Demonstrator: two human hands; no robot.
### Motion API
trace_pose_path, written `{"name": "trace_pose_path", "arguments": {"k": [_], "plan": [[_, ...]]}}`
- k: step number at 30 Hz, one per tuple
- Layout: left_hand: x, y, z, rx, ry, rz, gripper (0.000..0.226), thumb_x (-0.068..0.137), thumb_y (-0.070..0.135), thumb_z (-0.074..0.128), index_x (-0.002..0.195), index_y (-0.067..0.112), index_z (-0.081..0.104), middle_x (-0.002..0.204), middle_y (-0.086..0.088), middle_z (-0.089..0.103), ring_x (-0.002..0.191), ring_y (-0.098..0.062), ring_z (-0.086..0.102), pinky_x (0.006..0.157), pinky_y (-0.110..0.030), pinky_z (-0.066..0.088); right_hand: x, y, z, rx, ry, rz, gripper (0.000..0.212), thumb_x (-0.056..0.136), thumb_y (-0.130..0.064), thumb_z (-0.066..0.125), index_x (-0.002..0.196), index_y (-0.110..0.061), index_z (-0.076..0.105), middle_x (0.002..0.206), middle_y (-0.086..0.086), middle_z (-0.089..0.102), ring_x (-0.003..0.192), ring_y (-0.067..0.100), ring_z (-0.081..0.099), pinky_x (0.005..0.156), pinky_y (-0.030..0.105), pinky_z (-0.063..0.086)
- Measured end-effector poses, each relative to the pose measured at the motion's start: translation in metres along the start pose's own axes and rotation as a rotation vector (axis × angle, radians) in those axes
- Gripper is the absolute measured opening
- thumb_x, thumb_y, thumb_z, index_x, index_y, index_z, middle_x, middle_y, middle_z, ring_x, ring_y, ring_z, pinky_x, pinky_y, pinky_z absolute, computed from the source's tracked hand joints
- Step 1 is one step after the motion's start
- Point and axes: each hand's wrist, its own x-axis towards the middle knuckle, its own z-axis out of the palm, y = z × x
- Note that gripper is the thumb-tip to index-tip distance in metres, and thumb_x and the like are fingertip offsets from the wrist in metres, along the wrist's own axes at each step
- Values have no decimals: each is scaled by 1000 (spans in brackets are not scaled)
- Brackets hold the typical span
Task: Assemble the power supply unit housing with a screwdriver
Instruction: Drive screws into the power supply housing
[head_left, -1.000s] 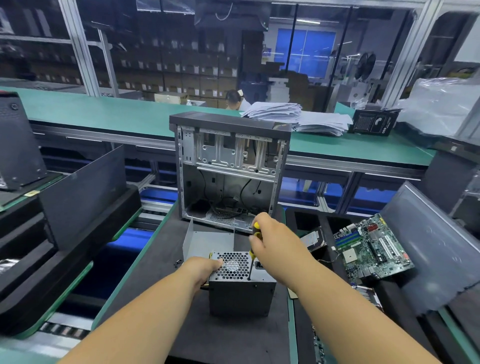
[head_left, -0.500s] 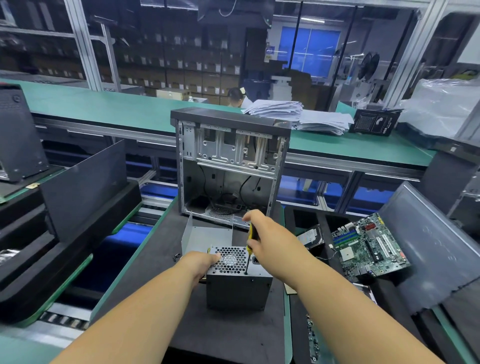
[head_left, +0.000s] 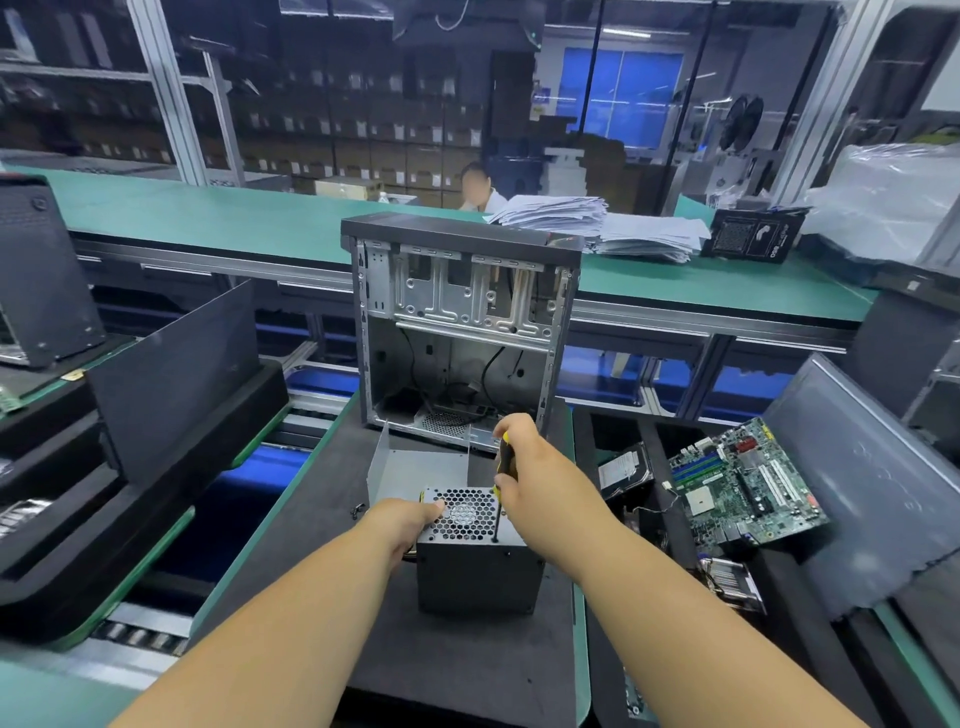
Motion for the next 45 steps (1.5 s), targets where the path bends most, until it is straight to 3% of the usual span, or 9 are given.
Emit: {"name": "trace_pose_path", "arguments": {"k": [3,7,12,19,22,31,36,39,45], "plan": [[2,-1,0,-1,2,-16,41,85,34,74,103,0,61,106,-12,63,106,-29,59,91,-34,42,1,3,-1,12,-7,16,36,96,-12,53,111,-37,31,76,-9,51,65,10,57,65,46,55],[2,-2,1,-17,-13,-9,32,85,31,74,72,9,55,82,-5,59,75,-18,54,81,-30,38,3,1,-1,26,22,30,35,95,-9,55,103,-36,34,76,-8,48,66,14,57,64,47,57],[-2,-2,-1,-14,-3,4,40,83,32,76,104,0,64,111,-15,66,106,-30,61,99,-39,45,3,-1,-1,22,31,21,34,96,-13,56,111,-37,37,83,-9,48,71,20,60,68,46,57],[-4,-4,-2,-56,-29,18,28,84,30,75,87,5,63,110,-15,68,102,-28,63,92,-35,45,1,-3,-7,28,-25,21,35,98,-19,51,122,-39,35,89,-7,51,75,20,62,72,45,56],[-3,-4,-2,-62,-31,20,36,84,31,75,101,0,66,110,-15,67,106,-30,62,98,-38,45,-2,0,-7,89,-42,32,36,100,-14,45,123,-39,35,92,-6,52,79,17,60,76,48,57],[1,-5,1,-99,-58,22,23,90,26,70,77,9,60,79,-3,66,73,-17,60,70,-28,37,-2,3,-11,38,16,3,25,97,-12,56,101,-33,44,76,-6,52,65,0,55,66,40,55],[-2,-4,2,-97,-48,24,24,88,27,71,76,9,60,84,-7,68,71,-19,61,58,-26,36,-1,-2,-9,28,15,-20,22,95,-16,60,103,-29,44,80,-3,53,74,22,56,71,46,56],[-5,-4,0,-100,-53,36,24,87,29,73,82,8,63,92,-8,70,80,-22,63,70,-29,40,-1,-3,-10,15,19,-27,21,95,-17,60,103,-28,44,80,-2,53,75,25,57,69,45,56],[-14,-11,-8,-65,-32,10,32,82,43,75,84,12,64,70,0,62,58,-15,49,54,-26,34,-6,7,-12,-23,29,17,26,98,-19,53,104,-38,37,79,-10,55,63,-3,53,51,31,43]]}}
